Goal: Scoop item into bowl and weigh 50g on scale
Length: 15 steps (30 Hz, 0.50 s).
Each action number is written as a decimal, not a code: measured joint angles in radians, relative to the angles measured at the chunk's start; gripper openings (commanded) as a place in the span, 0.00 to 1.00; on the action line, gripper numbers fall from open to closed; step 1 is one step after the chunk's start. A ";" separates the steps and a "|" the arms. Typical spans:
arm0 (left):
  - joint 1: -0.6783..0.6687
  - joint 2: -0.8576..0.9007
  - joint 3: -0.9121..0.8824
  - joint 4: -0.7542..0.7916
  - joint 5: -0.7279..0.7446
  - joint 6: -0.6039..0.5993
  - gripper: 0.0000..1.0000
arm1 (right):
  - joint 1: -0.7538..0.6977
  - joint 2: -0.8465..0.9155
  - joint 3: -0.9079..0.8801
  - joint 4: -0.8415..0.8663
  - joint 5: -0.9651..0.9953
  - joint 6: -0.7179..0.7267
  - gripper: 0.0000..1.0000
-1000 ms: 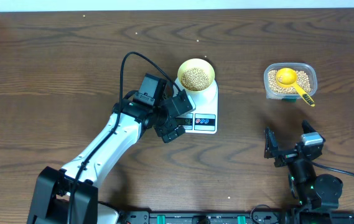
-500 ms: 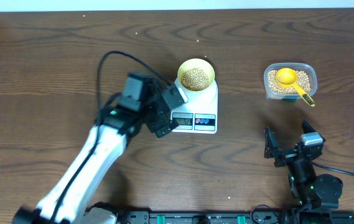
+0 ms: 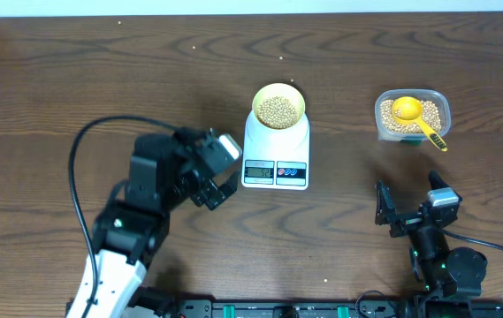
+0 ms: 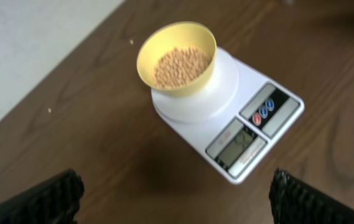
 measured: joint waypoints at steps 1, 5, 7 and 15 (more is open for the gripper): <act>0.000 -0.019 -0.043 0.040 0.000 -0.003 0.98 | 0.000 0.000 0.000 0.000 0.000 0.000 0.99; 0.000 -0.093 -0.216 0.199 0.001 -0.006 0.98 | 0.000 0.000 0.000 0.000 -0.003 0.000 0.99; 0.000 -0.130 -0.298 0.272 0.001 -0.006 0.98 | 0.000 0.000 0.000 0.000 -0.004 0.000 0.99; 0.000 -0.319 -0.628 0.614 0.001 -0.018 0.98 | 0.000 0.000 0.000 0.000 -0.004 0.000 0.99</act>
